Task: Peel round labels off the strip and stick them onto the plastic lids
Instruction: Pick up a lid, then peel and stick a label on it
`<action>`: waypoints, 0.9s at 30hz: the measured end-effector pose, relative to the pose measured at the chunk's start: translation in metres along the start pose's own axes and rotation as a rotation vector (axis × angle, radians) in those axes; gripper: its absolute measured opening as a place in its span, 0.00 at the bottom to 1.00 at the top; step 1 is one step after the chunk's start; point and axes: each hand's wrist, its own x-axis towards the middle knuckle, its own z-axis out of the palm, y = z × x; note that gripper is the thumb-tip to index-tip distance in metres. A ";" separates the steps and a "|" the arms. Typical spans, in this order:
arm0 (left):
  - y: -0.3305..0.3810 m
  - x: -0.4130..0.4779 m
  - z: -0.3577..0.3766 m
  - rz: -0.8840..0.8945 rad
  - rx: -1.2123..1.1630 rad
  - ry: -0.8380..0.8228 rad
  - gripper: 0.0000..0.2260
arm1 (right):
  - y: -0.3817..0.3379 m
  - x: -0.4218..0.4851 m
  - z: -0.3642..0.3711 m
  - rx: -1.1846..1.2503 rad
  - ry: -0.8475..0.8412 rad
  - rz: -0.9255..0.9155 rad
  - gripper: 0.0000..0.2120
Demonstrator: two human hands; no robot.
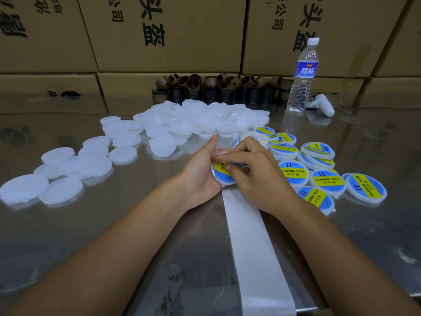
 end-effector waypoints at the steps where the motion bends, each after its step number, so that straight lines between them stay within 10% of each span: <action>1: 0.000 0.000 0.000 0.000 0.003 0.003 0.30 | 0.000 0.000 0.000 0.002 -0.002 0.003 0.17; 27: -0.004 0.004 -0.004 0.054 0.091 -0.001 0.14 | 0.009 0.004 0.001 0.051 0.143 0.089 0.25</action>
